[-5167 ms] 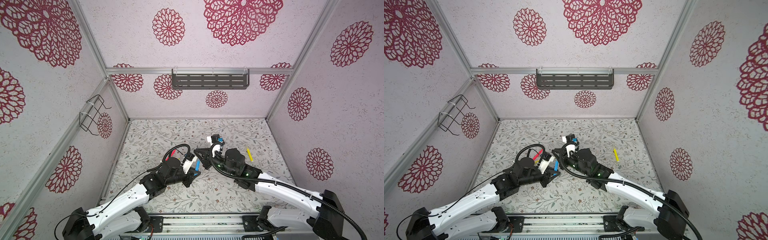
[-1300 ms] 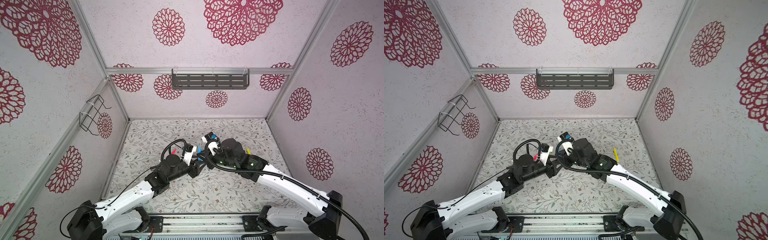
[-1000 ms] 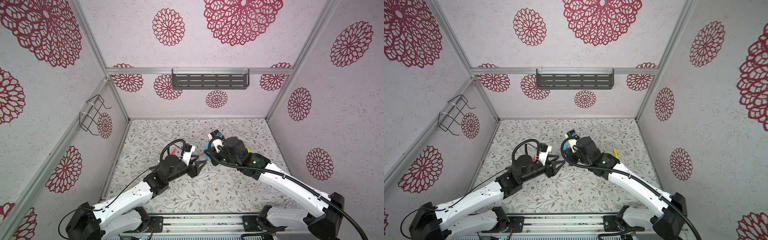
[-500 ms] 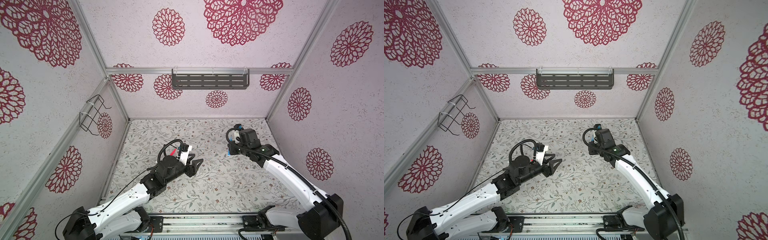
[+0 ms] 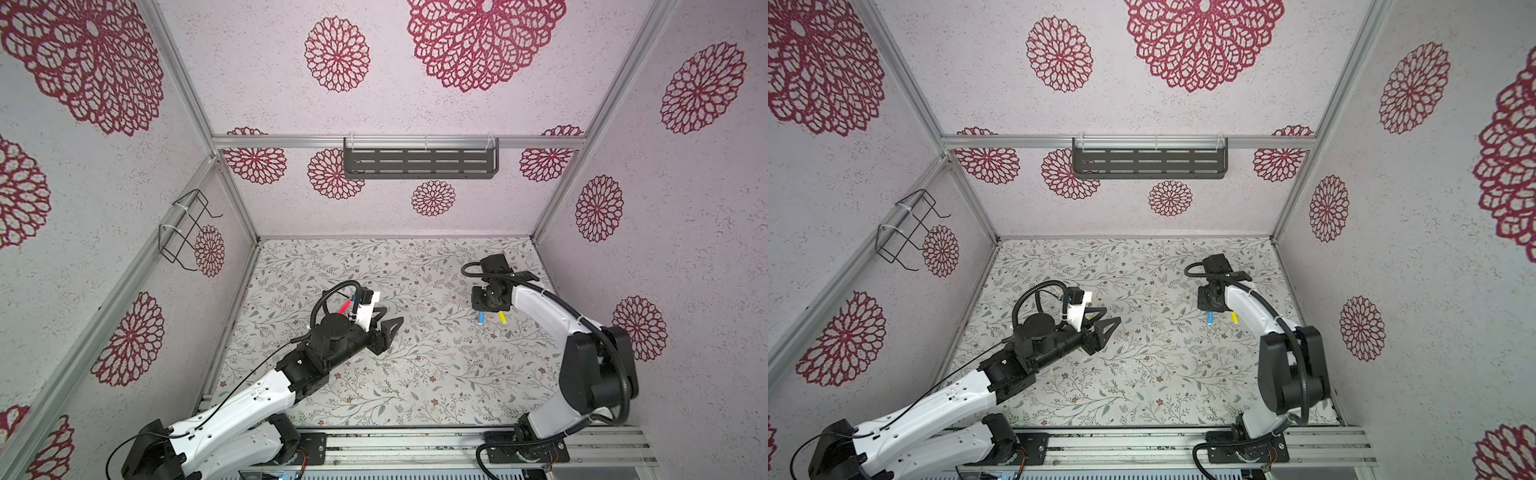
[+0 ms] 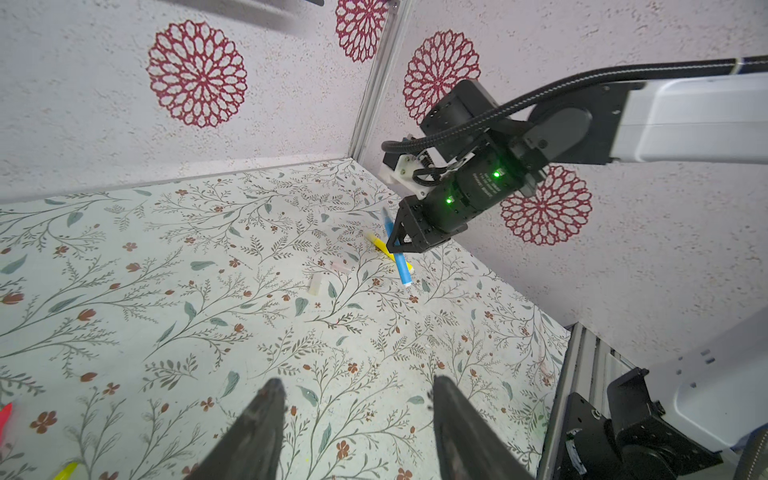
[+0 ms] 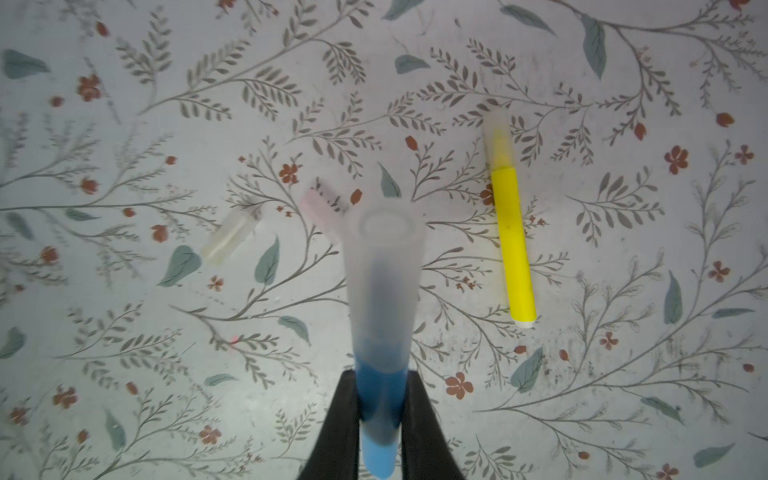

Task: Insert the pens into the pen caps
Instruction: 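Carry the capped blue marker farther from the robot while the left gripper draws back, then lay the capped blue marker beside the capped yellow marker and open the right gripper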

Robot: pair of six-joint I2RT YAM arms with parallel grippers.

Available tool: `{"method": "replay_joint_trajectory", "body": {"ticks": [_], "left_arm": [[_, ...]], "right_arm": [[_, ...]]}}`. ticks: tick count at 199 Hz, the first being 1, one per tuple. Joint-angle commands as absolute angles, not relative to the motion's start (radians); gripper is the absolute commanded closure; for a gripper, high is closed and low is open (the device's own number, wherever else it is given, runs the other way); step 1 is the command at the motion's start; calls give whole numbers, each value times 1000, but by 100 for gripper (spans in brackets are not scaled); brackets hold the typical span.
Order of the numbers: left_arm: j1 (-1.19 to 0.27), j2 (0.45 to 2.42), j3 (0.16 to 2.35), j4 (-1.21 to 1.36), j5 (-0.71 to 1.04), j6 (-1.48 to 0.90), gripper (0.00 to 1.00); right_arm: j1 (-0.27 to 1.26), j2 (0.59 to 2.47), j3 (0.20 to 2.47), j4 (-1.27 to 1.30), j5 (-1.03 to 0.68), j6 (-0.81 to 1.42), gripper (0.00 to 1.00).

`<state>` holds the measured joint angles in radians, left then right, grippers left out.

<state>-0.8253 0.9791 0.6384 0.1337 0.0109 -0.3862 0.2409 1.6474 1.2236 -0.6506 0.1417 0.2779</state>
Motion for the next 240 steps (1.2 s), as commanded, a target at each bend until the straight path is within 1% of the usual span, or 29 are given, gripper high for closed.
{"method": "replay_joint_trajectory", "body": {"ticks": [1, 84, 143, 164, 198, 218, 231, 240], "left_arm": [[-833, 963, 627, 124, -1, -367, 41], [-833, 918, 611, 94, -28, -366, 41], [-833, 890, 599, 81, -40, -367, 41], [-833, 883, 600, 75, -43, -367, 41], [-833, 871, 601, 69, -42, -377, 41], [-832, 867, 601, 68, -44, -380, 41], [-833, 866, 601, 65, -49, -379, 41], [-832, 865, 604, 64, -52, -379, 41]], "right_arm": [[226, 1704, 1287, -736, 234, 237, 100], [211, 1944, 1471, -861, 389, 149, 100], [209, 2009, 1495, -870, 471, 125, 100], [210, 2021, 1507, -866, 451, 122, 100], [210, 2023, 1526, -870, 476, 121, 100], [209, 2009, 1525, -863, 470, 119, 82], [210, 1993, 1524, -856, 445, 113, 75], [210, 1977, 1518, -844, 424, 106, 72]]}}
